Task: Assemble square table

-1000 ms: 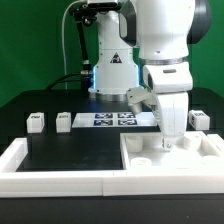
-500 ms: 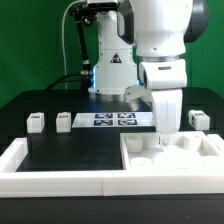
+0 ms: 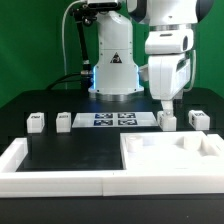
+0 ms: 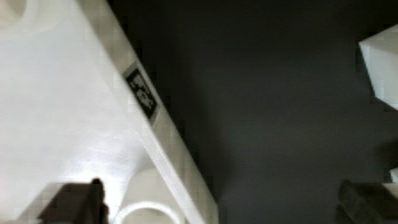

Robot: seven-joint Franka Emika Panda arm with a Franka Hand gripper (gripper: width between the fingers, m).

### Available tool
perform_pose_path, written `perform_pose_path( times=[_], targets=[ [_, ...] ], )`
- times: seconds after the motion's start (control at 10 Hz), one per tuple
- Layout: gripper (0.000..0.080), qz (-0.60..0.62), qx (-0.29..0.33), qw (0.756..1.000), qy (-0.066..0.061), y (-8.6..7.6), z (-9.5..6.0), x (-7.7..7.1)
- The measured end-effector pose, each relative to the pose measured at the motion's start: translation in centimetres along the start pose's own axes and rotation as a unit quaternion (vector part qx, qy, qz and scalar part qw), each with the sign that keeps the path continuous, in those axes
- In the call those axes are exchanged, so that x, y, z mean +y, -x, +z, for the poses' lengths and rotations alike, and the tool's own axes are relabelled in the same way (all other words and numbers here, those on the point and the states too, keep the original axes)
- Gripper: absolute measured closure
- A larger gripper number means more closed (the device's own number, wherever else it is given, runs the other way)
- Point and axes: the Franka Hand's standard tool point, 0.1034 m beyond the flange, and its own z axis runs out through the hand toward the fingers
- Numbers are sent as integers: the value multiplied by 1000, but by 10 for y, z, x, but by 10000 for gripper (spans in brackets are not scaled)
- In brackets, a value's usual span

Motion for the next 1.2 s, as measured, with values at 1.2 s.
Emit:
perform_pose_path(
  times=[1.2],
  targets=[
    [150,532,12,846,-29,-42,14,-61]
  ],
)
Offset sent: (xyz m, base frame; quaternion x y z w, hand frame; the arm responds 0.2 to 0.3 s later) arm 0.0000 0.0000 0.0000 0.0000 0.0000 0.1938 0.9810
